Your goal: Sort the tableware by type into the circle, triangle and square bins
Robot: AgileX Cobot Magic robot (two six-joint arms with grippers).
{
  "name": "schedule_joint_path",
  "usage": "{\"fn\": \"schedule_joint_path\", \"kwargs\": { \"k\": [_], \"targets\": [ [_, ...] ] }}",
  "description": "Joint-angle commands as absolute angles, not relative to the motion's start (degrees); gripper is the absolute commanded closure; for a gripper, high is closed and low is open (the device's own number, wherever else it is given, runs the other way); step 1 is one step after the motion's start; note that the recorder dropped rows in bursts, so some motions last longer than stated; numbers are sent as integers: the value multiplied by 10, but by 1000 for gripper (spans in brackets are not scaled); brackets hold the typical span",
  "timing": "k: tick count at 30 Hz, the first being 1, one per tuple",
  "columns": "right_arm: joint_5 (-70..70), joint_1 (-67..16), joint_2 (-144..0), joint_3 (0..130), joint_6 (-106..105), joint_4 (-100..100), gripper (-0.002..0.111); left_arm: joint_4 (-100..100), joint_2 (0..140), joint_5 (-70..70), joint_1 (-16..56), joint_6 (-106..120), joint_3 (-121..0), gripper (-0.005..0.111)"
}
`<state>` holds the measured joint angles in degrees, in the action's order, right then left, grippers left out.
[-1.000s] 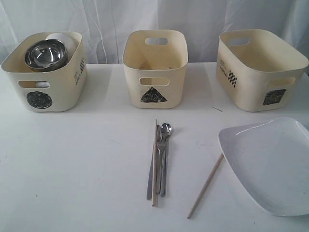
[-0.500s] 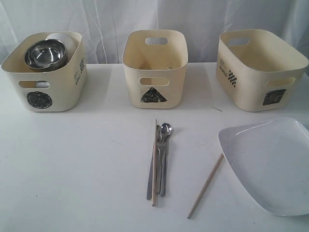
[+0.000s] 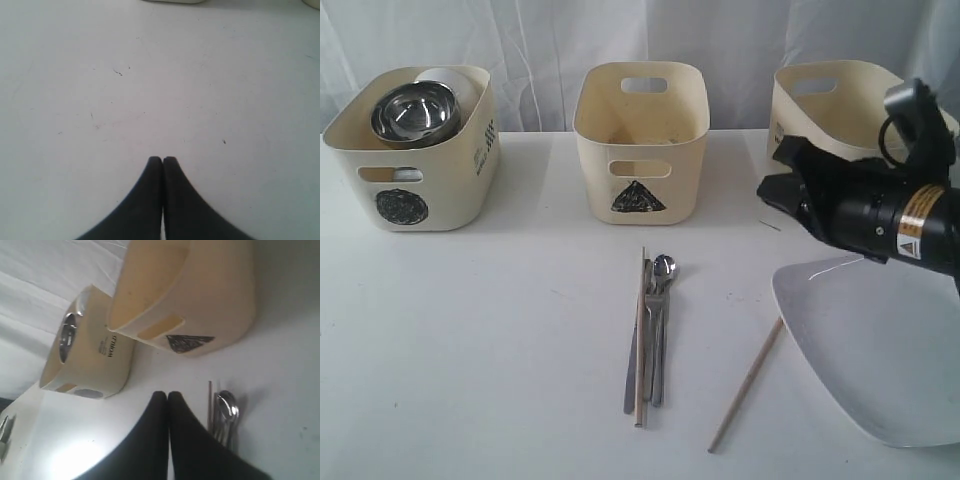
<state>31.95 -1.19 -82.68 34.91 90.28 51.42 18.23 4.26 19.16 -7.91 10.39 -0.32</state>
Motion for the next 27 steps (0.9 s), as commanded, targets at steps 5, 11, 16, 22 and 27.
{"fn": "schedule_joint_path", "kwargs": {
  "k": [5,11,16,22,27],
  "targets": [
    [310,-13,-855,341,998,549,108,186,40,191,-79,106,0,107],
    [476,-13,-855,342,991,708,108,186,40,191,-79,106,0,107],
    [567,-42,-836,422,1017,809,108,186,40,191,-79,106,0,107],
    [315,-159,-808,592,1183,999,108,186,40,191,-79,106,0,107],
    [19,-163,-852,578,930,999,108,186,40,191,-79,106,0,107]
  ]
}}
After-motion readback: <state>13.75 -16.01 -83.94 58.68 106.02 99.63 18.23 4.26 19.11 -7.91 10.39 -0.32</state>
